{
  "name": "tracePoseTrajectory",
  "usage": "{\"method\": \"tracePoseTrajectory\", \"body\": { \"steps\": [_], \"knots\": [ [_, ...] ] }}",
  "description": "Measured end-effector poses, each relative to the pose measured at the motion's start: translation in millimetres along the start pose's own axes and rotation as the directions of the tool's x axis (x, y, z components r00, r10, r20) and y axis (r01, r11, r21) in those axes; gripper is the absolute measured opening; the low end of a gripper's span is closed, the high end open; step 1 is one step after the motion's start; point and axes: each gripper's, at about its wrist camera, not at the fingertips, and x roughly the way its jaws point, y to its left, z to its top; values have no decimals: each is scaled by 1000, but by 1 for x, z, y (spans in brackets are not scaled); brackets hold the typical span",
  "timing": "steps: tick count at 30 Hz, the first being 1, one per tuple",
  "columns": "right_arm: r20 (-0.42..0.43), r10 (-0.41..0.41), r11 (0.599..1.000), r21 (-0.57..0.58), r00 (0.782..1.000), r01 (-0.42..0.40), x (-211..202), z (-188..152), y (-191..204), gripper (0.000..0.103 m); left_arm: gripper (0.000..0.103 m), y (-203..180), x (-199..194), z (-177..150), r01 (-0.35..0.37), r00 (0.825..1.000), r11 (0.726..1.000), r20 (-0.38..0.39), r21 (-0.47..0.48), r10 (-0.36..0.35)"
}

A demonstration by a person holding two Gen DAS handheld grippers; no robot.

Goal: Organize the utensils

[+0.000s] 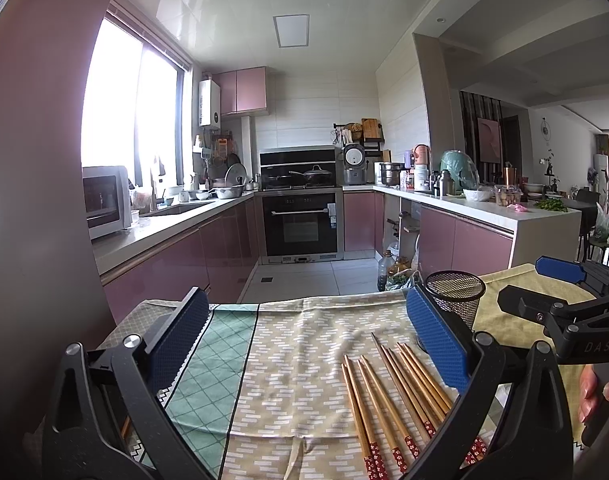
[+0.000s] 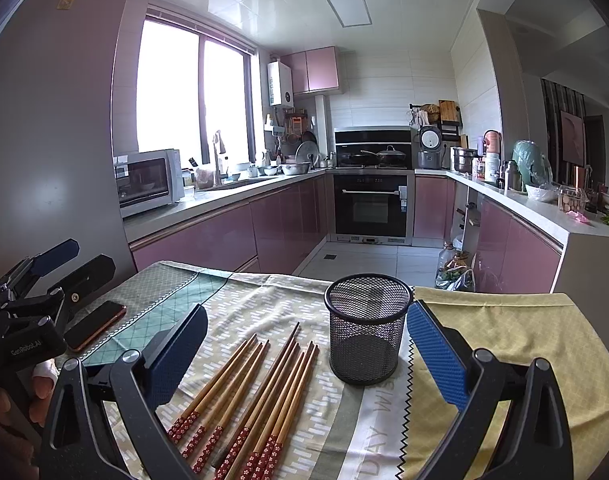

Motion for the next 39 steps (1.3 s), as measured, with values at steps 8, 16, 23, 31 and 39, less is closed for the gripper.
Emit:
{"method": "tracePoseTrajectory", "body": {
  "steps": [8, 16, 23, 31, 39],
  "knots": [
    [0, 5, 1000, 1, 1000, -5, 0, 0, -1, 97, 98, -2, 3, -1, 4, 1000, 1000, -3, 1, -4],
    [-5, 5, 1000, 2, 1000, -5, 0, 1, -2, 97, 98, -2, 1, 0, 4, 1000, 1000, -3, 1, -4],
    [-5, 6, 1000, 3, 1000, -6, 0, 1, -2, 97, 98, -3, 2, -1, 3, 1000, 1000, -5, 3, -3],
    [-8, 7, 1000, 4, 1000, -7, 2, 1, -3, 97, 98, -4, 5, -4, 7, 1000, 1000, -14, 0, -7],
    [-25, 18, 1000, 5, 1000, -18, 4, -2, -4, 97, 98, -7, 8, -7, 21, 999, 1000, -39, 3, -20]
  ]
}}
